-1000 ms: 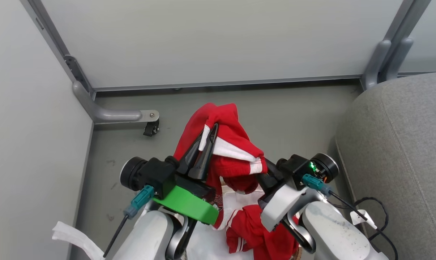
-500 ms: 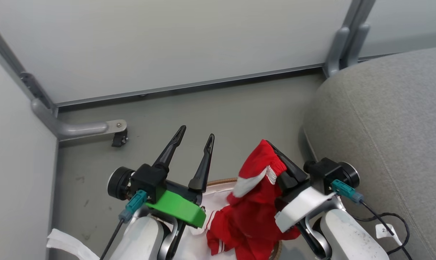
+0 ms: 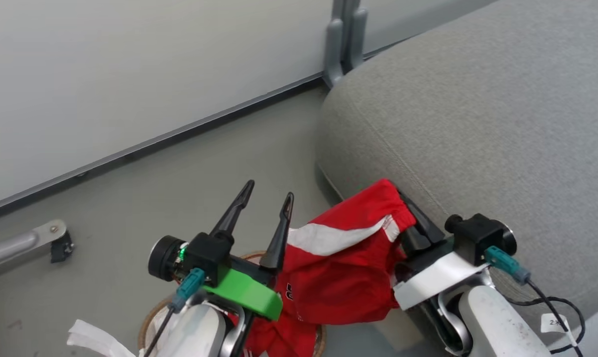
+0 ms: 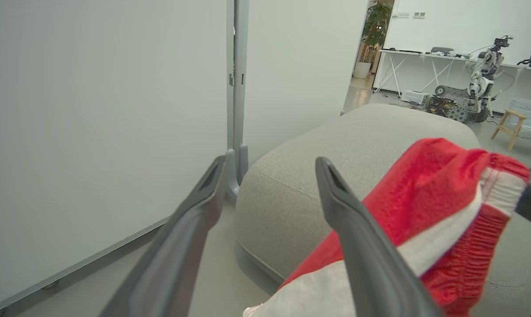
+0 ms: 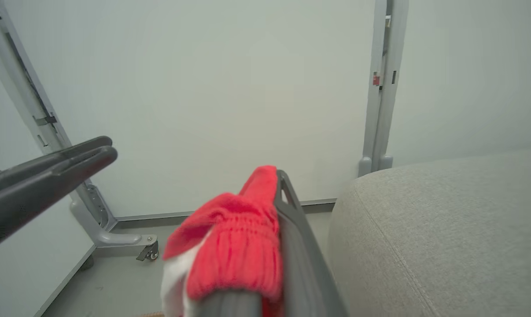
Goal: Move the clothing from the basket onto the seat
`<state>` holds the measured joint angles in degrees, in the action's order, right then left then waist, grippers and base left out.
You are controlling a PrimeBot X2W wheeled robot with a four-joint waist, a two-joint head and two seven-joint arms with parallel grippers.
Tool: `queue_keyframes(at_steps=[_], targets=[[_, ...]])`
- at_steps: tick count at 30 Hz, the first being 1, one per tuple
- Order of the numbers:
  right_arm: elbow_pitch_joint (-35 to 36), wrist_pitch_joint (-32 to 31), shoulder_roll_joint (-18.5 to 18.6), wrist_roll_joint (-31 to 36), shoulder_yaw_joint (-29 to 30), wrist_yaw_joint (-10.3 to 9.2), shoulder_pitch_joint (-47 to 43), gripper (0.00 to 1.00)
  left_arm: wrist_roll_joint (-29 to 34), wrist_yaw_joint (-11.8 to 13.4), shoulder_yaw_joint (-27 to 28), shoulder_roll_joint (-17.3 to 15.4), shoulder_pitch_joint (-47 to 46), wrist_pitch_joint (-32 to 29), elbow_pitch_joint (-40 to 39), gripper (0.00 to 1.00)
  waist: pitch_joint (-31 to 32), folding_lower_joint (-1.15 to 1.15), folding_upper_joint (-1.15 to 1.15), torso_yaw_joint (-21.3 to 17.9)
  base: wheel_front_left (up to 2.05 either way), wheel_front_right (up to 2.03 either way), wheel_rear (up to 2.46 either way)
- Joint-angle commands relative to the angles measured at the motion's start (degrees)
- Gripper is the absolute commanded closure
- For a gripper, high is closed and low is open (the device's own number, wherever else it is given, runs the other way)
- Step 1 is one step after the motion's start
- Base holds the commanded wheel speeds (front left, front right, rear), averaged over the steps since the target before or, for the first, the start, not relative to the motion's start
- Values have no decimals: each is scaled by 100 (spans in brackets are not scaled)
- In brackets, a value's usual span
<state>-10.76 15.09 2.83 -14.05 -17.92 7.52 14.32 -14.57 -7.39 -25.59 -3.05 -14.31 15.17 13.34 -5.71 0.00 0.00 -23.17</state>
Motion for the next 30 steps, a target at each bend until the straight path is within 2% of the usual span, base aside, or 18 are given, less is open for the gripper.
queue_keyframes(at_steps=[1, 7, 12, 21, 26, 30], targets=[[89, 11, 21, 63, 127, -6, -79, 100, -2, -17, -80, -38, -75, -3, 14, 0, -178, 0, 0, -768, 0, 0, 0], [398, 11, 9, 287, 597, -6, -28, 100, -135, -17, -465, -139, -352, -4, 128, 0, -404, 0, 0, -849, 0, 0, 0], [520, 11, 47, 719, 824, -6, 351, 100, -162, -17, -649, -277, -528, -3, 145, 0, -670, 0, 0, -878, 0, 0, 0], [247, 11, 1117, 1194, 1134, -6, 2055, 100, -100, -17, -690, -647, -661, -3, 44, 0, -1364, 0, 0, -888, 0, 0, 0], [-290, 10, 1719, 1433, 1310, -7, 3270, 100, -23, -17, -600, -884, -590, -3, -103, 0, -1795, 0, 0, -865, 0, 0, 0], [-818, 9, 2093, 1628, 1616, -6, 4047, 100, 25, -17, -642, -1032, -704, -3, -215, 0, -2140, 0, 0, -653, 0, 0, 0]])
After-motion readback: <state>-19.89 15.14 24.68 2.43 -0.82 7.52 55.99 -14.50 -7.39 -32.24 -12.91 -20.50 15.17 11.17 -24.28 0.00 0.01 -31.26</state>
